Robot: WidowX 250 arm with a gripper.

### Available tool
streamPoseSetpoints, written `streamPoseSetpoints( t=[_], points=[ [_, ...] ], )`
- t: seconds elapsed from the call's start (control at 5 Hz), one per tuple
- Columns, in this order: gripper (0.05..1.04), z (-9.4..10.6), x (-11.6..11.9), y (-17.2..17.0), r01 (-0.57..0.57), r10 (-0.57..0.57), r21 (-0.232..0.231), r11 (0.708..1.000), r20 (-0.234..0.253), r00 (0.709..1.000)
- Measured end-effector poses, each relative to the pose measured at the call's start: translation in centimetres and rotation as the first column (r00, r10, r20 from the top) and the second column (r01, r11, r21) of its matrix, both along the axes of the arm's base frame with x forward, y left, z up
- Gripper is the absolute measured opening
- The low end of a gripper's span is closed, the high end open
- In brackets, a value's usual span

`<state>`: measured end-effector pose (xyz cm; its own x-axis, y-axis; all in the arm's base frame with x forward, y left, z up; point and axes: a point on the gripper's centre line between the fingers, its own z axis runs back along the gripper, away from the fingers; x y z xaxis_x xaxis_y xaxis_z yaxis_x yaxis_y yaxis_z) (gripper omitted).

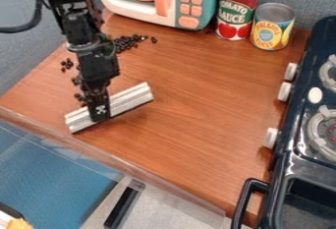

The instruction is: Sweep into pile

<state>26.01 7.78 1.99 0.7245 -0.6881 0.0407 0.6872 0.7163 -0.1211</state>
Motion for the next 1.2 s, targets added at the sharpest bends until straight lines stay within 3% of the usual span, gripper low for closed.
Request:
streamPoseSetpoints(
  t=[0.6, 1.2],
  points=[
    [0.378, -1.0, 1.6, 1.7, 0.003, 0.000, 0.117, 0.993, -0.025, 1.000],
    [0.378, -1.0, 4.9, 5.1, -0.073, 0.074, 0.161, 0.984, -0.004, 0.997]
  ],
)
